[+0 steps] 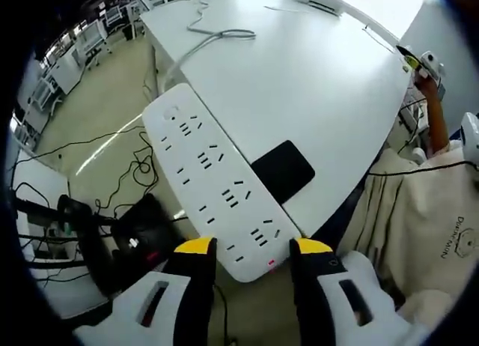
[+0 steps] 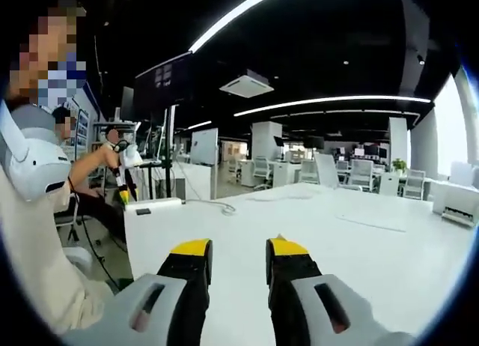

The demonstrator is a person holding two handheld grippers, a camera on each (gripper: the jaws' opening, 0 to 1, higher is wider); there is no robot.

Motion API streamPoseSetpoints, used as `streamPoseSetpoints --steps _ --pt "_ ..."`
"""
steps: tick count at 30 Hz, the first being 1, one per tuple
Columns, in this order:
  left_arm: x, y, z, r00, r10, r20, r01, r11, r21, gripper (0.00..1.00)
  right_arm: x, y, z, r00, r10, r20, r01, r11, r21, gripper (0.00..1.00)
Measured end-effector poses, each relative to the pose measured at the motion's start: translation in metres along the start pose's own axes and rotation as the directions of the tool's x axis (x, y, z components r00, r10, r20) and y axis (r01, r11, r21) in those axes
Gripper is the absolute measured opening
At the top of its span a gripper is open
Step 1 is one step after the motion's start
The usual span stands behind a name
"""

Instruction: Pick up the power strip scattered on the table, fix it on the side mounting bracket of the table, and press the switch

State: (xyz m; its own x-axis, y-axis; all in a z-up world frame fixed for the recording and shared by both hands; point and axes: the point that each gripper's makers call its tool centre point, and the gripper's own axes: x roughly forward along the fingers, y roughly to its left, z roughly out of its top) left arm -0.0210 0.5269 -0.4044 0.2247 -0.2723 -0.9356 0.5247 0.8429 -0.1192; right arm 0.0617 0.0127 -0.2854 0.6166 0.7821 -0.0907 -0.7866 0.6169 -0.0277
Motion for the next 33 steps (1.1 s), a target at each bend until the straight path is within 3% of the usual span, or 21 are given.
streamPoseSetpoints --steps 21,33 --pt "-0.001 0.0 0.0 1.0 -0.008 0.011 0.008 1.0 0.005 0.44 0.013 0.008 0.012 0.999 0.054 0.0 -0.054 0.998 0.029 0.05" --pt "-0.001 0.001 0.0 1.0 -0.003 0.008 0.003 1.0 0.011 0.44 0.017 0.002 0.013 0.999 0.035 -0.018 -0.035 0.999 0.03 0.0"
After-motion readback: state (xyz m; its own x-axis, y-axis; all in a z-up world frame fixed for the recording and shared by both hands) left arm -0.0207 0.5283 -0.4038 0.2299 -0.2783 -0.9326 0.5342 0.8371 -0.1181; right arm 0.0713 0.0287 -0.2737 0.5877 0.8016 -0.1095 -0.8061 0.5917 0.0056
